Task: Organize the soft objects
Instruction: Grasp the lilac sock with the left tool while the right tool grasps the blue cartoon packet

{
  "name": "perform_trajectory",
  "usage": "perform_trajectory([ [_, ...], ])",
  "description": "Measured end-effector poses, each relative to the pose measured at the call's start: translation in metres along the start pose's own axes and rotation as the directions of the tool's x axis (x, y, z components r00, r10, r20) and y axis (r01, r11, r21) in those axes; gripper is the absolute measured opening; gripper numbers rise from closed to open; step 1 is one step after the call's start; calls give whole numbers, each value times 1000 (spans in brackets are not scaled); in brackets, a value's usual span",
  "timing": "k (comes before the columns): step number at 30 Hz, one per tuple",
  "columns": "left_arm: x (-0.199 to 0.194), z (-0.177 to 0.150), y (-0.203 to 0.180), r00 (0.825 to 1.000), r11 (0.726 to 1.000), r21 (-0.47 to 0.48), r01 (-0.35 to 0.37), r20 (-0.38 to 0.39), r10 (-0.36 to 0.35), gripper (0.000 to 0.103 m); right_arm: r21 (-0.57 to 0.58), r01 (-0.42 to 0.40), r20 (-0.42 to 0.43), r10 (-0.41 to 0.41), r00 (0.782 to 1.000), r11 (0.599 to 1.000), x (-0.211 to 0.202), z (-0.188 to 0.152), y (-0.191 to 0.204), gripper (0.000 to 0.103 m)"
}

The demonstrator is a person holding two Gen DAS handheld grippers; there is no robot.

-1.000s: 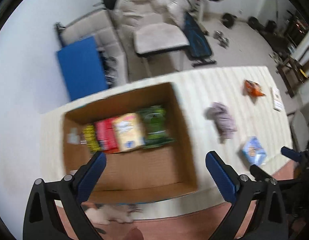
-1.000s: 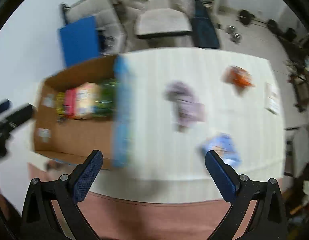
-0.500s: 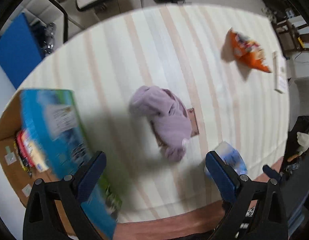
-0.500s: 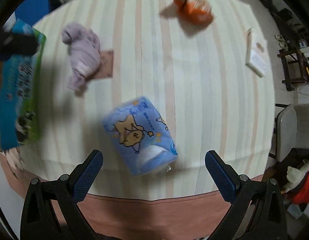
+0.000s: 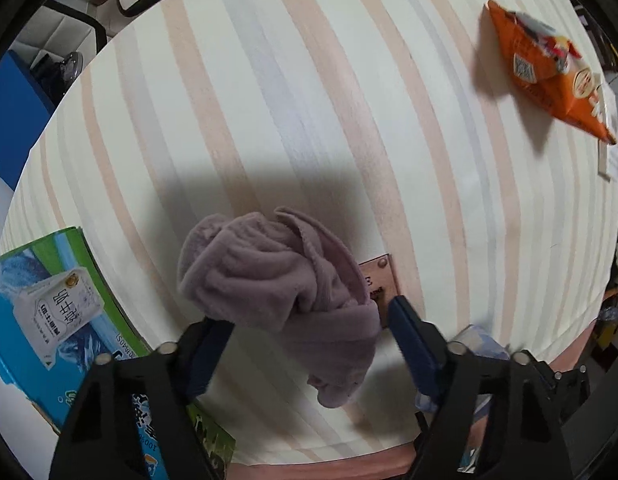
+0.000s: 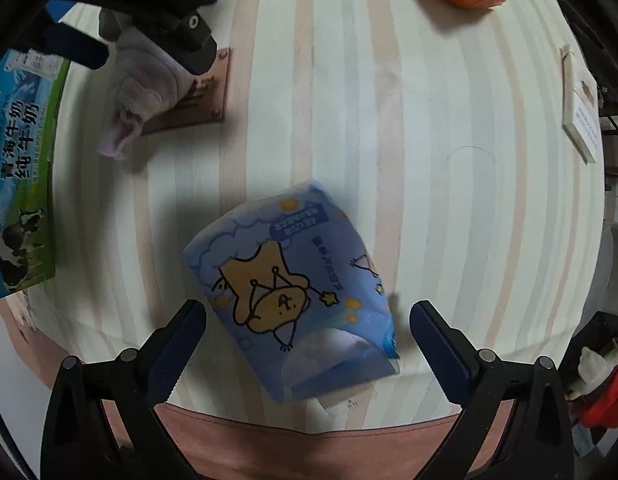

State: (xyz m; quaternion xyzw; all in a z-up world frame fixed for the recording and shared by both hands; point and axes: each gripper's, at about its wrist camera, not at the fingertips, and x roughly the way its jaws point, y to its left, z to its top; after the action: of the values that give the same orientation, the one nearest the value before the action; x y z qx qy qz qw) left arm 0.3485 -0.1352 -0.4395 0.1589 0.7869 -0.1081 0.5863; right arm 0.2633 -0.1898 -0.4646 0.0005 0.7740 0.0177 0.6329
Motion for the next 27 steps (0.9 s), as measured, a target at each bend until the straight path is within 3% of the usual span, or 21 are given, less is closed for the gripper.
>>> perform_trajectory([
  [4,5,-1,-6,1000,1000,19,-21,1,21,64,-6,10,-12,-10,1000,1000,7,2,1,99],
  [7,9,-3,-10,999,999,19,-36,4,36,52,-7,13,-22,-13,1000,1000,11,4,0,97],
  [16,14,-11,-14,998,998,34,-54,37,53,47,-17,54,-5,-54,999,998,21,4,10,81],
  [18,14,-16,-15,997,998,32,-61,47,59,46,-11,56,13,-56,998,998,17,1,14,65],
  [21,11,-25,-12,997,997,36,-66,50,65,46,3,64,27,-64,998,998,10,-1,13,55],
  [27,4,-26,-14,995,997,32,-76,68,73,46,8,70,28,-71,997,997,5,-3,11,49],
])
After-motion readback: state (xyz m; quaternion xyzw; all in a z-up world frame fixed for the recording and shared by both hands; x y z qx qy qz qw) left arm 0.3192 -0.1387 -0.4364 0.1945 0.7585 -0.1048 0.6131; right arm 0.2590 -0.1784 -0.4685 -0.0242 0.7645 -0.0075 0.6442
